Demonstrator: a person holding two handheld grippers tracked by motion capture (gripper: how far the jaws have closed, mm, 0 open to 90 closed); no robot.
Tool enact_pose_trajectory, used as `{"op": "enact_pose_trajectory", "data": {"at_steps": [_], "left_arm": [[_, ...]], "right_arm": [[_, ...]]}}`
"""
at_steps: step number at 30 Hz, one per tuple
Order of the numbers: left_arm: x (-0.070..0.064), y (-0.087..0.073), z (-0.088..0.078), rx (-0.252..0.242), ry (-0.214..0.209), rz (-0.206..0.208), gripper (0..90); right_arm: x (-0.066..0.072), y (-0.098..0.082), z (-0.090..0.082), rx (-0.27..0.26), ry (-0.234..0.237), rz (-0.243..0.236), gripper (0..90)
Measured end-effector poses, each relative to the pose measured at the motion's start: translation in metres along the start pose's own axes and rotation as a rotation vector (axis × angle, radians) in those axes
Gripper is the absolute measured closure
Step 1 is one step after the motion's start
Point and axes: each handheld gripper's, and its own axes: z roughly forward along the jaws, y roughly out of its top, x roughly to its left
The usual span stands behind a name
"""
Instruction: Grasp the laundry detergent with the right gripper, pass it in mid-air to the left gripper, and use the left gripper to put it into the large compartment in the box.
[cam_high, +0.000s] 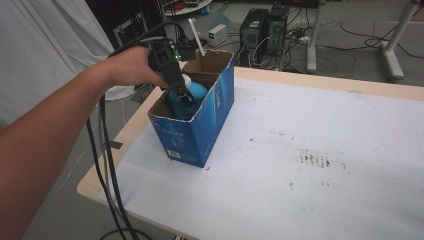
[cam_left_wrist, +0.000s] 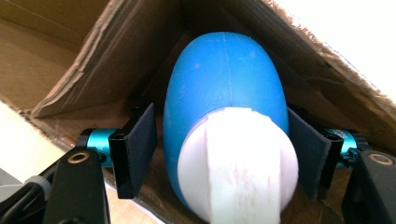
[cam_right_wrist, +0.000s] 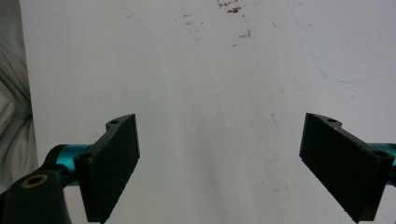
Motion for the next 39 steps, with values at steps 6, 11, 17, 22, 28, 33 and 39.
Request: {"op": "enact_pose_trajectory", "data": {"at_steps": [6, 11, 17, 22, 28, 33, 39], "left_arm": [[-0.001, -0.002, -0.006, -0.049, -0.010, -0.016, 27.4], [-0.002, -0.001, -0.013, -0.079, -0.005, -0.019, 25.3], [-0.004, -0.002, -0.025, -0.111, 0.017, -0.025, 24.8], [-0.016, 0.002, -0.043, -0.152, 0.041, -0.007, 20.5], [-0.039, 0.014, -0.062, -0.178, 0.088, 0.052, 20.2], [-0.058, 0.029, -0.069, -0.196, 0.085, 0.097, 20.2], [-0.080, 0.053, -0.061, -0.220, 0.043, 0.146, 18.5]], "right_arm": [[0.001, 0.001, 0.001, -0.001, 0.001, -0.006, 11.2], [0.002, 0.001, 0.000, 0.000, -0.002, -0.002, 11.2], [0.004, 0.001, -0.002, -0.004, -0.004, -0.006, 11.2], [0.005, 0.000, -0.003, -0.008, -0.007, -0.001, 11.2], [0.005, 0.001, -0.004, -0.010, -0.013, -0.002, 11.2], [0.008, 0.003, -0.005, -0.018, -0.017, -0.004, 11.2], [0.011, 0.003, -0.008, -0.037, -0.024, -0.007, 11.2]]}}
